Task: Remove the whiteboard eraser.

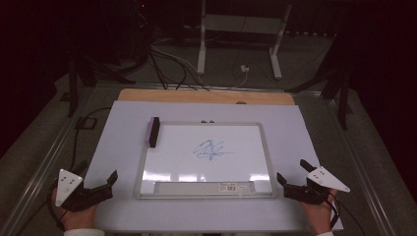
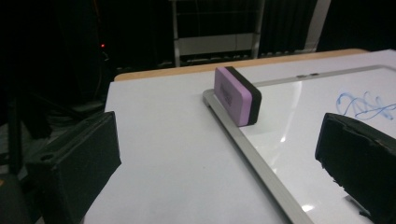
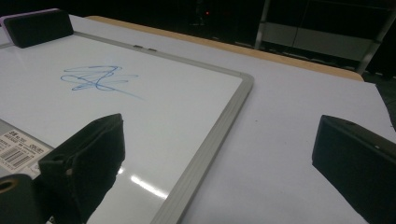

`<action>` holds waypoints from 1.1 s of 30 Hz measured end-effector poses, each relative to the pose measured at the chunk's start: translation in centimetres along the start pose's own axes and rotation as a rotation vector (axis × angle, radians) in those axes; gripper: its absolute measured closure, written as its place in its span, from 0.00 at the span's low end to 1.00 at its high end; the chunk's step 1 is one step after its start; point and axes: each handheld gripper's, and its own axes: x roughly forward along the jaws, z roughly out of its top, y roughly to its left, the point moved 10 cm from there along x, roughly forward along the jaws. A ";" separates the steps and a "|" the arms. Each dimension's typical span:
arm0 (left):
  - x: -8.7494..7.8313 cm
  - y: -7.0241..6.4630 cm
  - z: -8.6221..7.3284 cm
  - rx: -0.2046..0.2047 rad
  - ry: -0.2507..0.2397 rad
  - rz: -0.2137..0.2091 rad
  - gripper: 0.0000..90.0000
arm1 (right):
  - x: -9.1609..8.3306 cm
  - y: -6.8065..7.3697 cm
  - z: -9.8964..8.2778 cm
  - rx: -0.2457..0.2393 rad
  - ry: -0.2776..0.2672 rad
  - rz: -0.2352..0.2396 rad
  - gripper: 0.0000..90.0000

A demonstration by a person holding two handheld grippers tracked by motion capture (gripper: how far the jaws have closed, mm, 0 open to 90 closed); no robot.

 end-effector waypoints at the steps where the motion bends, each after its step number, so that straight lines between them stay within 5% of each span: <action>1: 0.0 0.0 0.0 -0.004 -0.007 -0.006 0.01 | 0.0 0.0 0.0 0.000 0.000 0.000 0.03; 5: 0.0 0.0 -0.2 -0.001 0.001 -0.008 0.01 | 0.0 0.0 0.1 0.001 -0.011 0.001 0.03; 7: -0.2 0.1 -0.3 -0.046 0.038 -0.008 0.01 | -0.1 0.1 0.2 0.008 -0.017 0.004 0.03; 11: -0.4 0.3 0.0 -0.056 0.045 0.004 0.01 | -0.2 0.2 0.3 0.015 -0.025 0.008 0.03; 23: 0.4 0.2 1.9 -0.039 0.047 -0.013 0.01 | -0.4 0.3 0.3 0.050 -0.008 0.021 0.04; 33: 2.3 -0.3 4.5 -0.011 0.026 -0.034 0.01 | -0.7 0.1 0.5 0.078 0.021 -0.013 0.00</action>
